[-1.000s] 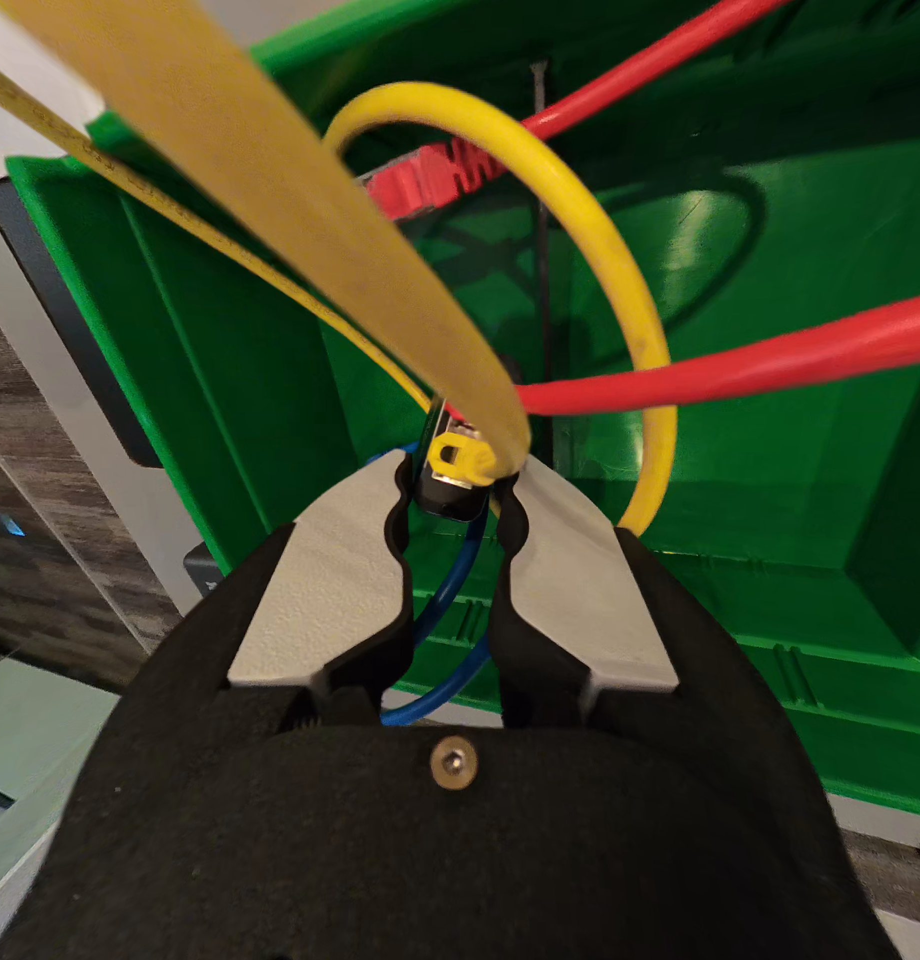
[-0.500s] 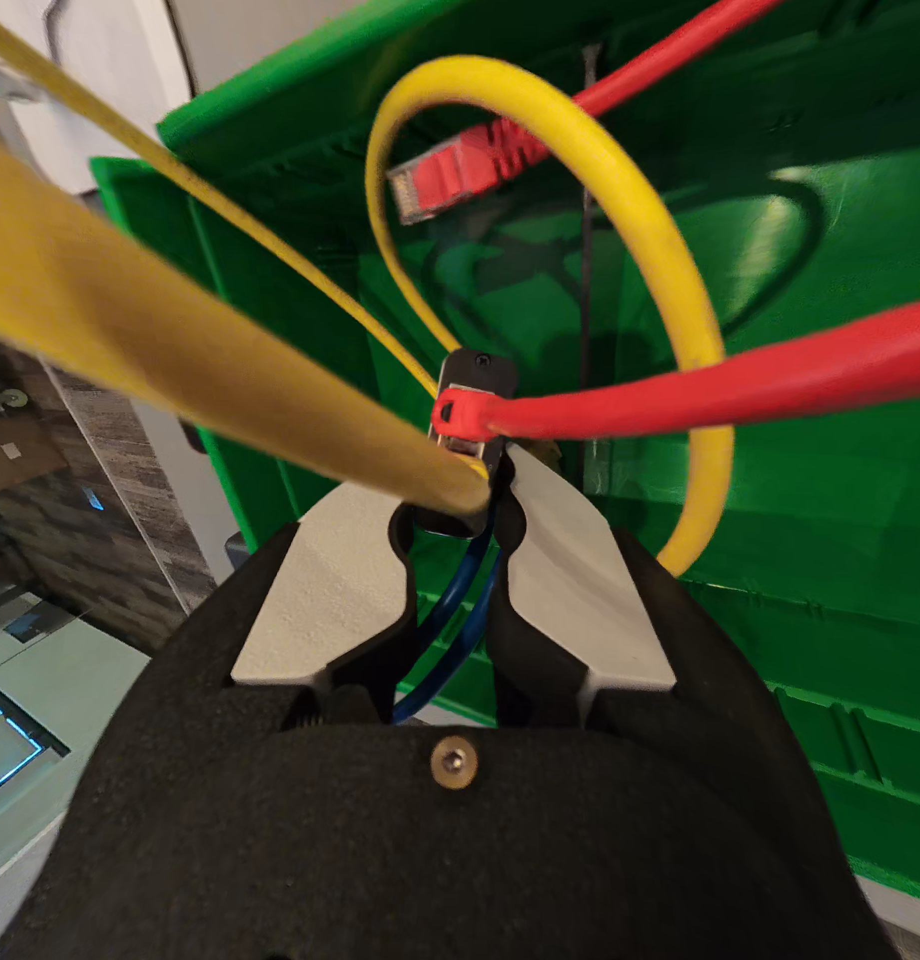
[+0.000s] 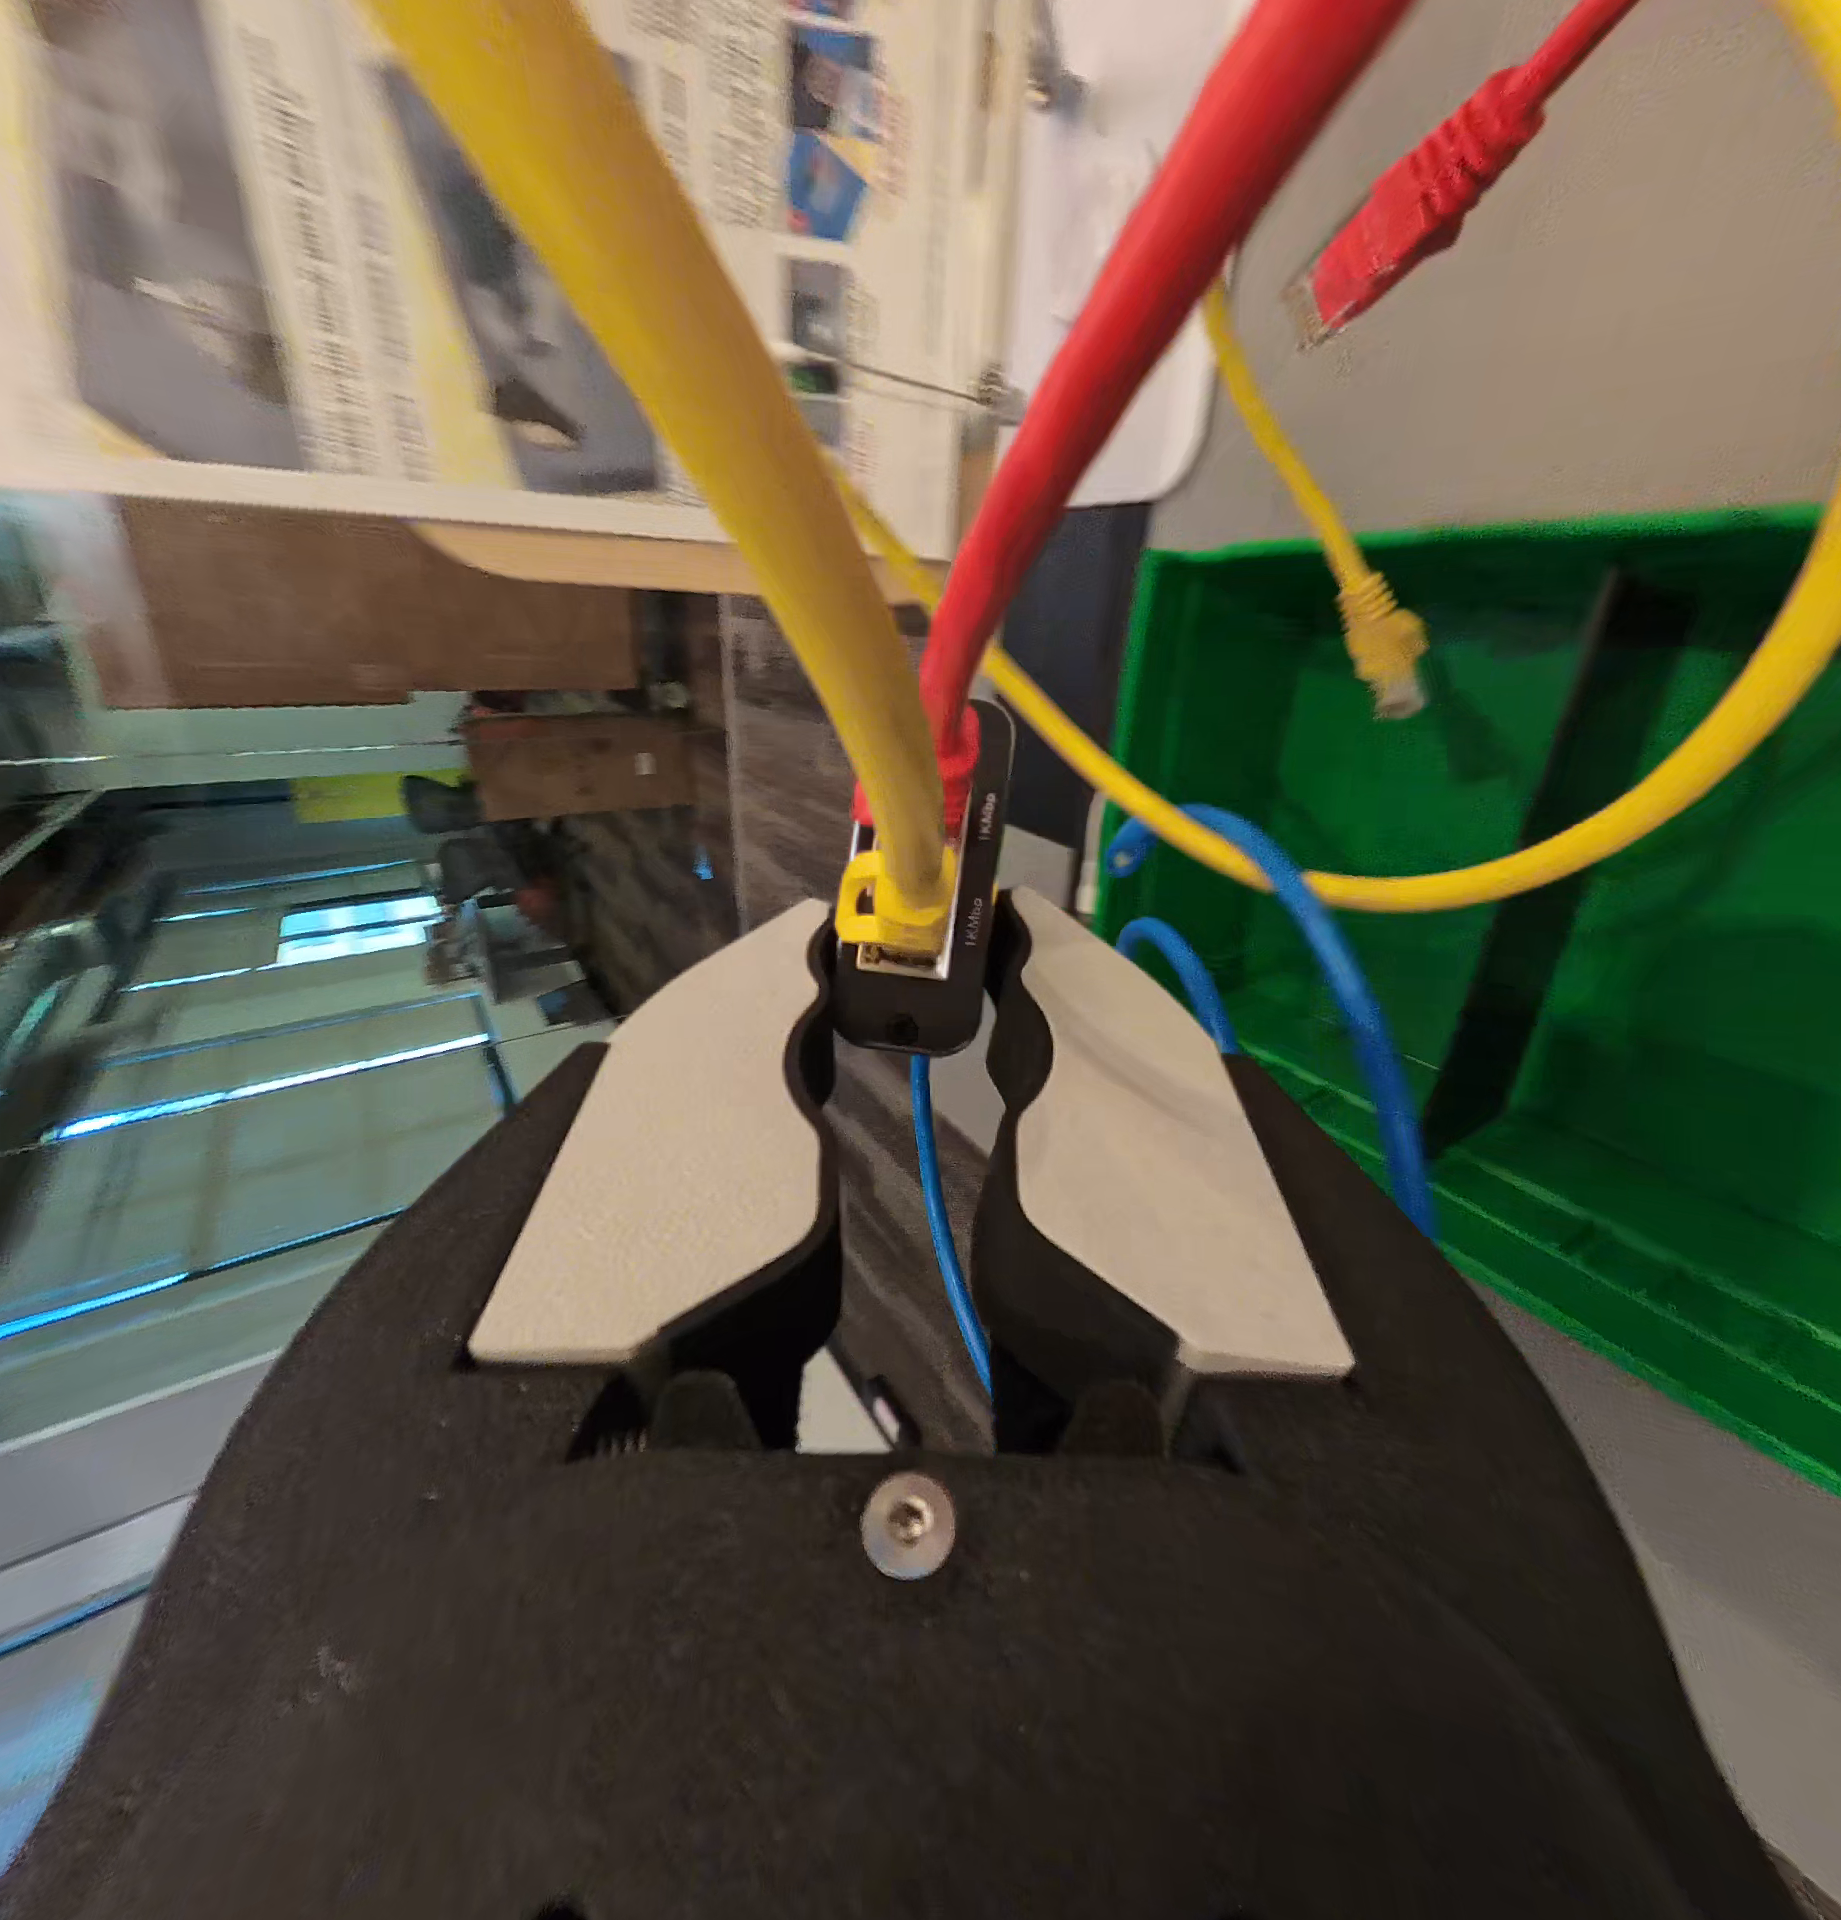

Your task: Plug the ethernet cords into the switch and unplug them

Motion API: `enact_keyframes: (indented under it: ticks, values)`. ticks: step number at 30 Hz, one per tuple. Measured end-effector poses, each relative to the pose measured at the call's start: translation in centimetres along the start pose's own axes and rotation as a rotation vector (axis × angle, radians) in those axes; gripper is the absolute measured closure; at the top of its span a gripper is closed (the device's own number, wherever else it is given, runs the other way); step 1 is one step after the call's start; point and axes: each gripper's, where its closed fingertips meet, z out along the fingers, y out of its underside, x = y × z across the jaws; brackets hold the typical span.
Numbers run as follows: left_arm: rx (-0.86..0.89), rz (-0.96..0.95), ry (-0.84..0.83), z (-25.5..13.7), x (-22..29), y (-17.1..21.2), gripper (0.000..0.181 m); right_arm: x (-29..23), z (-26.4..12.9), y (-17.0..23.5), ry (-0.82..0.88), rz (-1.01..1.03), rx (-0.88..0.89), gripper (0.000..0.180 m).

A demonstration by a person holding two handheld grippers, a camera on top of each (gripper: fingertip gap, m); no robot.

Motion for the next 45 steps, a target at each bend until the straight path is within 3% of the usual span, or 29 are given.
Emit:
enact_keyframes:
  ticks: [6,12,16,19,23,26,29,33,42,45]
  values:
    - [-0.040,0.039,-0.184,-4.5,-4.2,-7.1,0.155,-5.6,-2.0,-7.2,-0.211,-0.021,0.185,0.150]
    - [0.045,0.010,-0.246,-1.3,0.1,-13.5,0.155,-9.3,-5.5,-12.4,-0.284,-0.072,0.264,0.140]
    - [0.133,-0.015,-0.244,1.0,3.6,-16.2,0.155,-13.1,-4.2,-9.0,-0.495,-0.117,0.099,0.139]
    - [0.224,-0.063,-0.230,2.2,5.3,-17.4,0.156,-14.8,-4.5,-7.7,-0.577,-0.299,0.137,0.139]
    - [0.367,-0.107,-0.213,2.8,6.8,-17.7,0.155,-12.3,-5.3,-8.4,-0.478,-0.363,0.267,0.152]
    - [0.468,-0.117,-0.206,2.3,7.4,-17.7,0.155,-11.7,-3.8,-5.5,-0.476,-0.385,0.132,0.152]
    - [0.513,-0.125,-0.170,1.8,7.8,-17.8,0.155,-12.2,-0.9,-1.6,-0.399,-0.577,-0.002,0.146]
    - [0.590,-0.134,-0.101,1.0,8.8,-18.7,0.155,-13.9,1.8,-1.1,-0.299,-0.677,0.044,0.136]
    - [0.620,-0.037,-0.027,1.2,11.7,-19.8,0.156,-15.5,1.7,1.4,-0.384,-0.800,-0.141,0.154]
    - [0.672,-0.064,-0.032,0.5,11.4,-20.3,0.152,-15.3,1.1,0.8,-0.388,-0.828,-0.116,0.154]
